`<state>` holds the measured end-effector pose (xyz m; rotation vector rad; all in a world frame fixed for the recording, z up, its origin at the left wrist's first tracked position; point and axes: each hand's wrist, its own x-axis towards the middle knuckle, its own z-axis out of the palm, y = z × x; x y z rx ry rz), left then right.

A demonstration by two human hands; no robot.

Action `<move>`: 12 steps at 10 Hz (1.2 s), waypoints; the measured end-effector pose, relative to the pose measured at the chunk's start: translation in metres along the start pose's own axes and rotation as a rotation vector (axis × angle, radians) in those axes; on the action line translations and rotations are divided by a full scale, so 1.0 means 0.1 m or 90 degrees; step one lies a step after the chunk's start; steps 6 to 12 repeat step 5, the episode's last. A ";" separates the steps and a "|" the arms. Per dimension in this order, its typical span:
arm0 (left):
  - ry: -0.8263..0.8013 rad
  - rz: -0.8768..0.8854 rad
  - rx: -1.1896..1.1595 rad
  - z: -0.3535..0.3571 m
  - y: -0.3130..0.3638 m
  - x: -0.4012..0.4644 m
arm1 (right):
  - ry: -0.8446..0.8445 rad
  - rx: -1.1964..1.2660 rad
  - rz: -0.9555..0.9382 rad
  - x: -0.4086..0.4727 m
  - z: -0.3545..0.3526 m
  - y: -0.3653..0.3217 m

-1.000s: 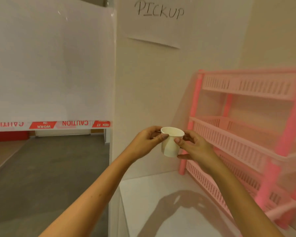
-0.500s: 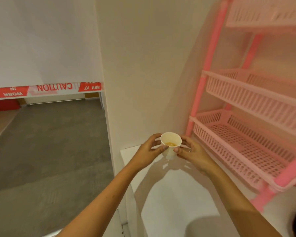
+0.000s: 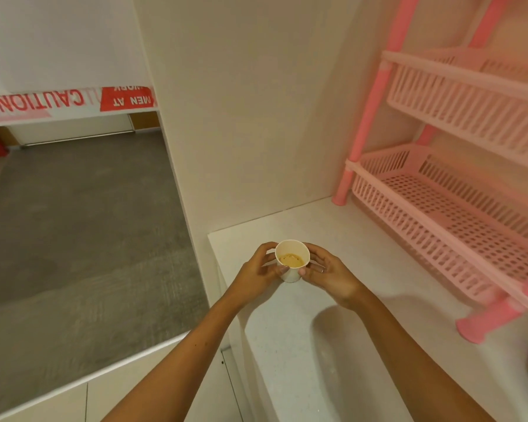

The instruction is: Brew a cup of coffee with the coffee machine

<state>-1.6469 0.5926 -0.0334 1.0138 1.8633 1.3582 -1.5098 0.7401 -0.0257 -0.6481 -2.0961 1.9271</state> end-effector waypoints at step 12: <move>0.080 0.040 0.129 -0.08 -0.09 -0.06 | 0.074 0.015 0.039 -0.04 0.08 0.06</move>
